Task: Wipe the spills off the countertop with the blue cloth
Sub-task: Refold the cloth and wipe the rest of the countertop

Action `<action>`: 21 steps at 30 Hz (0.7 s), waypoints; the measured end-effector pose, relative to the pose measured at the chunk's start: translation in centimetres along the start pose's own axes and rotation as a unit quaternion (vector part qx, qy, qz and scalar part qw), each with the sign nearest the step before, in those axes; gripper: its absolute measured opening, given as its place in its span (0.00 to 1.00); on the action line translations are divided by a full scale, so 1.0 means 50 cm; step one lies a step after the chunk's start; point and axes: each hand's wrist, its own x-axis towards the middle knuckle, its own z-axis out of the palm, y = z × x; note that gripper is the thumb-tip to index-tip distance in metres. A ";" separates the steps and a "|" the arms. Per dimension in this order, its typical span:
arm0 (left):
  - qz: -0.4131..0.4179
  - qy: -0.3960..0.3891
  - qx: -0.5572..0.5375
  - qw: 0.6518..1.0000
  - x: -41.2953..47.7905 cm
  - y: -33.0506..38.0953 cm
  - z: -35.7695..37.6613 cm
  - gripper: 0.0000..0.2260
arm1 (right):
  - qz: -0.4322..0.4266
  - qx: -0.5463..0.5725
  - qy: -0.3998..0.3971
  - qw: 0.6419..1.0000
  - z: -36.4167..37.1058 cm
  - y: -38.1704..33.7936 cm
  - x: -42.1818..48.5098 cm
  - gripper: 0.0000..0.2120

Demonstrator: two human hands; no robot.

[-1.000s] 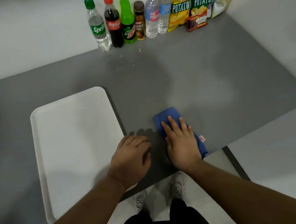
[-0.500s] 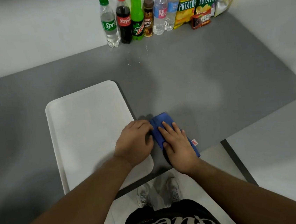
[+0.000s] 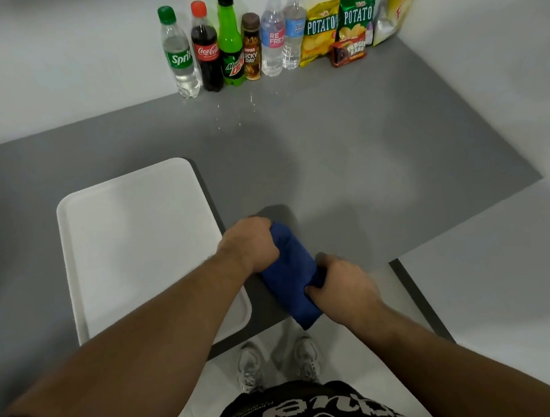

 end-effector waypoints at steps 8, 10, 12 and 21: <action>0.023 0.050 -0.215 0.975 -0.096 -0.067 -0.044 0.05 | -0.102 0.070 -0.020 0.992 -0.054 -0.002 0.046 0.04; 0.023 0.074 -0.284 0.956 -0.133 -0.091 -0.053 0.06 | -0.118 0.113 -0.006 0.987 -0.071 -0.011 0.061 0.06; 0.013 0.091 -0.384 0.919 -0.175 -0.120 -0.057 0.10 | -0.148 0.182 0.011 0.972 -0.084 -0.034 0.071 0.10; -0.202 0.166 -0.546 0.796 -0.340 -0.277 0.037 0.05 | -0.179 0.277 -0.115 0.937 0.007 -0.147 0.036 0.22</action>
